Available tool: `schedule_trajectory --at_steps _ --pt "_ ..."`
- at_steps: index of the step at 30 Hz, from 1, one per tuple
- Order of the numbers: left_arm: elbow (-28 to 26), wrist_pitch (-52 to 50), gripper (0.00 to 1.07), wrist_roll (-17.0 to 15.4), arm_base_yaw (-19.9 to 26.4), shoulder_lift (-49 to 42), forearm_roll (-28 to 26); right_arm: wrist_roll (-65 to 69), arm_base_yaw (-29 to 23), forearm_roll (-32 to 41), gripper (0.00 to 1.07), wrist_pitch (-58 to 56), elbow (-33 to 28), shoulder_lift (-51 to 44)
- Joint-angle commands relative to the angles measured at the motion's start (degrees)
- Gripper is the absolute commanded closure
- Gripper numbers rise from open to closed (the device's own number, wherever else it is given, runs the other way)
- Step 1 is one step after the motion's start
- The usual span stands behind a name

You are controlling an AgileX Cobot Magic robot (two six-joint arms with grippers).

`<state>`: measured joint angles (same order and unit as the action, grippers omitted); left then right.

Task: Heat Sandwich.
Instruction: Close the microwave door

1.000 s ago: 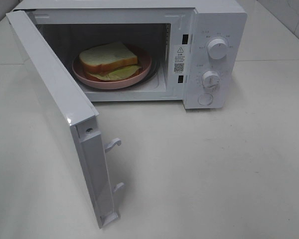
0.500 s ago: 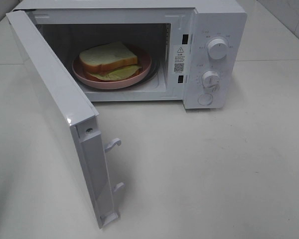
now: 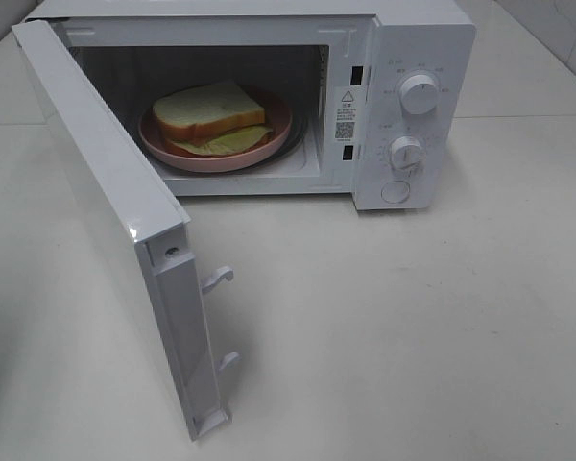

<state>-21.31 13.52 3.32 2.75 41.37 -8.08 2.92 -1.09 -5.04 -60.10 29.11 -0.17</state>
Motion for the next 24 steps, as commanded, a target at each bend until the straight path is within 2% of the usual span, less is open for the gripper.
schedule_trajectory --at_steps 1,3,5,8,10,14,17,19,20,21,24 --pt "1.43 -9.34 1.06 0.17 -0.23 3.21 0.23 0.17 0.46 0.11 0.31 0.46 -0.23 -1.43" --pt "1.89 -11.63 1.06 0.17 -0.23 4.24 0.23 0.17 0.46 0.11 0.31 0.46 -0.23 -1.43" --pt "4.07 -19.94 1.06 0.17 -0.23 7.33 0.23 0.17 0.46 0.11 0.31 0.46 -0.23 -1.43" --pt "5.27 -24.75 1.06 0.17 -0.23 9.4 0.23 0.17 0.46 0.11 0.31 0.46 -0.23 -1.43" --pt "6.47 -31.4 1.06 0.0 -0.23 13.24 0.29 0.17 0.46 0.11 0.31 0.46 -0.23 -1.43" --pt "6.65 -35.98 1.06 -0.34 -0.23 17.19 0.74 0.17 0.46 0.11 0.31 0.46 -0.23 -1.43" --pt "6.65 -41.77 1.06 -3.78 -0.23 22.06 3.84 0.17 0.46 0.11 0.31 0.46 -0.23 -1.43" --pt "6.65 -43.37 1.06 -4.93 -0.23 22.98 4.93 0.17 0.46 0.11 0.31 0.46 -0.23 -1.43" --pt "6.65 -46.12 1.06 -8.19 -0.23 25.04 8.54 0.17 0.46 0.11 0.31 0.46 -0.23 -1.43" --pt "6.65 -47.84 1.06 -9.63 -0.23 26.07 10.83 0.17 0.46 0.11 0.31 0.46 -0.23 -1.43" --pt "6.65 -50.99 1.06 -11.92 -0.23 27.9 15.47 0.17 0.46 0.11 0.31 0.46 -0.23 -1.43"
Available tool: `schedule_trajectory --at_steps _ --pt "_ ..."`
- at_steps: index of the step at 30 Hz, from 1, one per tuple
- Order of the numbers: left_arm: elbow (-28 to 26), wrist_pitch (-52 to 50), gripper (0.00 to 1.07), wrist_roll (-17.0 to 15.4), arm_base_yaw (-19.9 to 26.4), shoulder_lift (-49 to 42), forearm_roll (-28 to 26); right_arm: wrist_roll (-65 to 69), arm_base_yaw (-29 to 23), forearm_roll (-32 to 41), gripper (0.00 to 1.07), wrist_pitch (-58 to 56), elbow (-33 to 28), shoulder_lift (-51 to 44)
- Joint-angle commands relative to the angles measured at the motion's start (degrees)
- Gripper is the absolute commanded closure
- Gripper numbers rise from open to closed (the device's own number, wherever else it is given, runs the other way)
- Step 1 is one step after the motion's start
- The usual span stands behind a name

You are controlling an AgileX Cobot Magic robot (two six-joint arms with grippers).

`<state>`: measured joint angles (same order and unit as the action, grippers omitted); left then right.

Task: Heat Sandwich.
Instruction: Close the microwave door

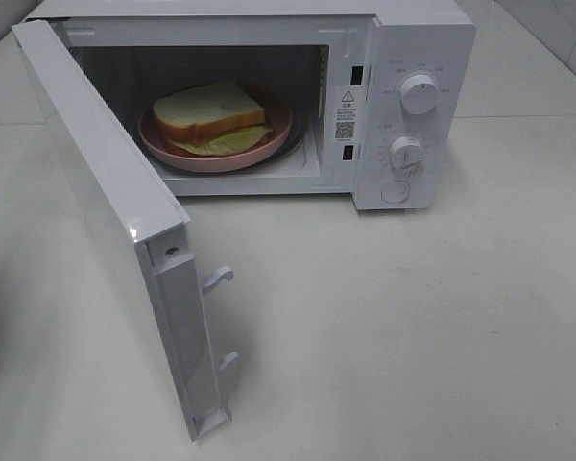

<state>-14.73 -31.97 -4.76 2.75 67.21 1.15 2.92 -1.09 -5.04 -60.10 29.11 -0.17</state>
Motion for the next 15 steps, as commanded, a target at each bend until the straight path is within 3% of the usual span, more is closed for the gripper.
schedule_trajectory --at_steps 1,6,11,15 --pt "0.06 -8.94 1.06 -5.73 -0.23 3.9 10.77 0.17 0.46 0.11 0.31 0.46 -0.23 -1.43" --pt "-0.11 -15.76 1.06 -10.31 -0.23 8.54 18.85 0.17 0.46 0.11 0.31 0.46 -0.23 -1.43" --pt "-1.09 -20.97 1.06 -11.63 -0.29 11.52 24.98 0.17 0.46 0.11 0.31 0.46 -0.23 -1.43" --pt "-2.35 -20.51 1.06 -12.72 -3.04 13.87 24.98 0.17 0.46 0.11 0.31 0.46 -0.23 -1.43"
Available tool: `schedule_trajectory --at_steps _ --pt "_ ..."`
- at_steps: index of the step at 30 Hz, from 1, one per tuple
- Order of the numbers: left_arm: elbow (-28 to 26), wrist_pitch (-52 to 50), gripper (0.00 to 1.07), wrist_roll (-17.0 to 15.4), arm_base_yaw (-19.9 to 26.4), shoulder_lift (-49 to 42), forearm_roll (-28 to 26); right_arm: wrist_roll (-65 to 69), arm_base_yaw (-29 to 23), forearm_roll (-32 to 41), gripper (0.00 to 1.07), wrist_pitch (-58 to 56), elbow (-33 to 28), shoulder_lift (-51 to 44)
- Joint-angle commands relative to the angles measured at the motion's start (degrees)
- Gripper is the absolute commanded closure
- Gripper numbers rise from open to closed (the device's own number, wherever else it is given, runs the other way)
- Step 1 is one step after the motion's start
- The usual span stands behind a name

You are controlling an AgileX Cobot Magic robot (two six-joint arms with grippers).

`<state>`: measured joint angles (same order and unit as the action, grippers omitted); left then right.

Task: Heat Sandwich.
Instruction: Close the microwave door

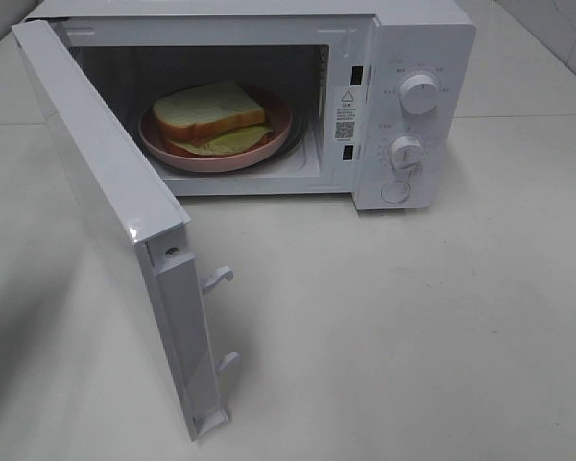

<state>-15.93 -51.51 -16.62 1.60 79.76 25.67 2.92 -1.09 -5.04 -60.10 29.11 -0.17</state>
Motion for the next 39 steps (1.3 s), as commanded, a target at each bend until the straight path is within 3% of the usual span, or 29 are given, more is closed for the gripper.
schedule_trajectory --at_steps 1,8,18,39 --pt "-1.43 -1.03 1.06 -0.8 -2.69 2.01 0.46 0.17 0.46 0.11 0.31 0.46 -0.23 -1.43" --pt "-4.24 -1.03 1.06 -0.57 -9.05 6.65 0.06 0.17 0.46 0.11 0.31 0.46 -0.23 -1.43" --pt "-5.84 -1.26 1.06 -0.57 -13.64 9.8 -3.78 0.17 0.46 0.11 0.31 0.46 -0.23 -1.43" --pt "-17.13 1.55 1.06 -0.46 -27.39 18.68 -9.8 0.17 0.46 0.11 0.31 0.46 -0.23 -1.43"
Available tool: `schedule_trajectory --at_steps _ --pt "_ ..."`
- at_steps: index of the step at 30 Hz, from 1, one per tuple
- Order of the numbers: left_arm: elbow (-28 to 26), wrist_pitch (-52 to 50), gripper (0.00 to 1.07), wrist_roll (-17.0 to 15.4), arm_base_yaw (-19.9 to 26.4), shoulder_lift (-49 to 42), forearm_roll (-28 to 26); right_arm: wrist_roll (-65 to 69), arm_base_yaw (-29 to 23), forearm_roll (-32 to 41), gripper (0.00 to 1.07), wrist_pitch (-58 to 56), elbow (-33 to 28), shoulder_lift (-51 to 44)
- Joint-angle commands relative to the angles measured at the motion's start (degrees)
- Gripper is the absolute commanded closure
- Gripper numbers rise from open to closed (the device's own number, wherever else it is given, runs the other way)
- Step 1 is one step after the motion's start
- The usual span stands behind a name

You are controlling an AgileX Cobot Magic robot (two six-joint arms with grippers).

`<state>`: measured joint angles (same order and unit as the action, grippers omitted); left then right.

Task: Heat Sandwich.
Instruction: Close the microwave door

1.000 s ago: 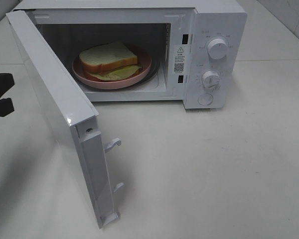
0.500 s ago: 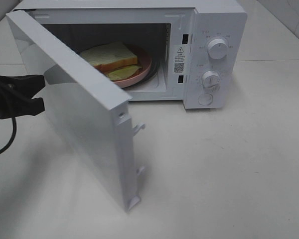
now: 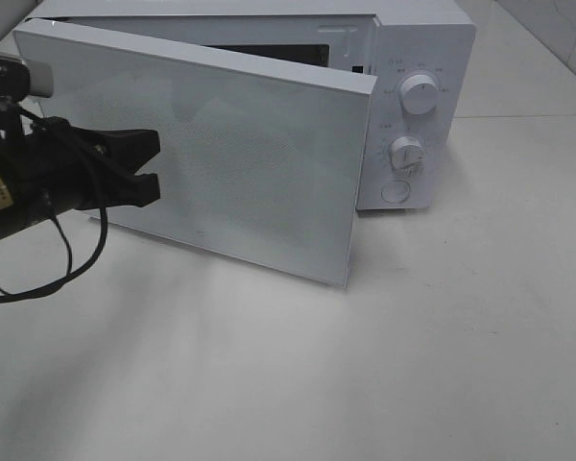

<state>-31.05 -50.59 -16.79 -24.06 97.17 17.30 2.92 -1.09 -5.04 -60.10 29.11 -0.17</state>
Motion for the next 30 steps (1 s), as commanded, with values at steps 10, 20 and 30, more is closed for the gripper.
schedule_trajectory --at_steps 10,20,30 --pt "-10.14 3.95 1.06 -0.34 -6.76 6.42 -3.55 0.17 0.46 0.11 0.31 0.46 -0.23 -1.43" --pt "-20.23 7.62 1.06 -0.34 -10.71 11.29 -4.81 0.17 0.46 0.11 0.31 0.46 -0.23 -1.43" --pt "-27.44 8.88 1.06 -0.52 -11.06 14.38 -5.04 0.11 0.46 0.11 0.31 0.46 -0.23 -1.43"
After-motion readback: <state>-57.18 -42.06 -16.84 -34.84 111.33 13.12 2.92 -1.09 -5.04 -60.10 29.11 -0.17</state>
